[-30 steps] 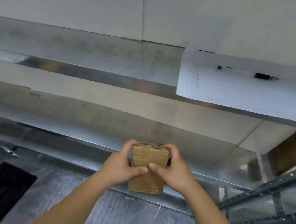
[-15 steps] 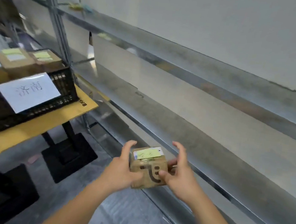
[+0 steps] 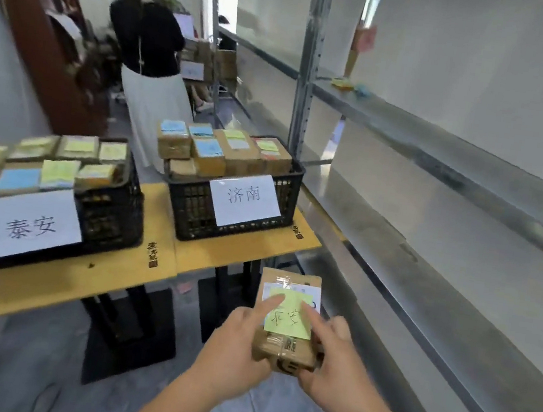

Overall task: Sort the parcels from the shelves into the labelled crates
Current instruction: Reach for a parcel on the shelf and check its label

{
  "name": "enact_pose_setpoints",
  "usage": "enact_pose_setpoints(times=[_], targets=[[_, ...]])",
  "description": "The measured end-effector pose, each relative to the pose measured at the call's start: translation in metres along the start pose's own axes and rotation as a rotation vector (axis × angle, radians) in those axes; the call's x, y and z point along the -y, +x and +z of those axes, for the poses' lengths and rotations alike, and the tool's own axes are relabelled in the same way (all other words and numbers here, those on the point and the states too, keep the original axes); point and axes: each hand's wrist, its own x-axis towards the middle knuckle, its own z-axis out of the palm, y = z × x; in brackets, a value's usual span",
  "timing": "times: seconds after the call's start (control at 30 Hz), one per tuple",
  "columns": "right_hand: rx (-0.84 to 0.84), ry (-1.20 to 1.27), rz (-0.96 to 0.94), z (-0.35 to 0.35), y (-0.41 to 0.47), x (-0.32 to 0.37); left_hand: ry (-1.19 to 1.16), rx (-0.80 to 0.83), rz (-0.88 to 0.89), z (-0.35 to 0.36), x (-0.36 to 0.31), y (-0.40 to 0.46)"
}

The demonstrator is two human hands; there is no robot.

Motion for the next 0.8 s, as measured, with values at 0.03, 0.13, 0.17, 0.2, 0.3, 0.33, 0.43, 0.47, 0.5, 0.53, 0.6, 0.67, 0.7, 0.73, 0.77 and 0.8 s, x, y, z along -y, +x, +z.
enact_pose_setpoints(times=[0.03,0.13,0.17,0.2,0.3,0.33,0.43,0.47,0.5,0.53,0.6,0.67,0.7,0.73,0.77,0.8], targets=[[0.014,-0.015,-0.035,0.006,0.01,0.005,0.007,-0.003,-0.015,-0.007,0.006,-0.002],[0.039,-0.01,-0.121,0.022,0.043,0.016,0.033,-0.05,-0.064,-0.023,0.026,-0.003],[0.055,-0.002,-0.135,0.028,0.054,0.018,0.04,-0.071,-0.088,-0.028,0.033,-0.002],[0.073,0.0,-0.149,0.034,0.065,0.022,0.041,-0.089,-0.12,-0.034,0.04,-0.001],[0.115,0.006,-0.208,0.057,0.101,0.037,0.056,-0.156,-0.203,-0.055,0.06,0.002],[0.135,0.009,-0.225,0.064,0.114,0.043,0.057,-0.184,-0.226,-0.063,0.066,0.005],[0.231,0.023,-0.289,0.08,0.154,0.061,0.063,-0.269,-0.292,-0.09,0.086,0.016],[0.27,0.035,-0.305,0.083,0.169,0.068,0.059,-0.296,-0.315,-0.1,0.091,0.021],[0.309,0.048,-0.318,0.086,0.184,0.076,0.058,-0.324,-0.336,-0.109,0.096,0.026],[0.343,0.059,-0.33,0.09,0.199,0.083,0.057,-0.352,-0.359,-0.118,0.101,0.031],[0.393,0.077,-0.356,0.096,0.228,0.1,0.068,-0.412,-0.396,-0.135,0.11,0.04],[0.436,0.101,-0.387,0.105,0.255,0.114,0.077,-0.464,-0.426,-0.151,0.119,0.048],[0.453,0.112,-0.406,0.11,0.268,0.12,0.076,-0.489,-0.441,-0.159,0.124,0.052],[0.465,0.122,-0.425,0.116,0.279,0.125,0.077,-0.513,-0.456,-0.166,0.129,0.054],[0.47,0.129,-0.445,0.123,0.289,0.131,0.083,-0.54,-0.466,-0.173,0.134,0.056],[0.475,0.131,-0.467,0.13,0.299,0.137,0.092,-0.565,-0.472,-0.179,0.14,0.056]])
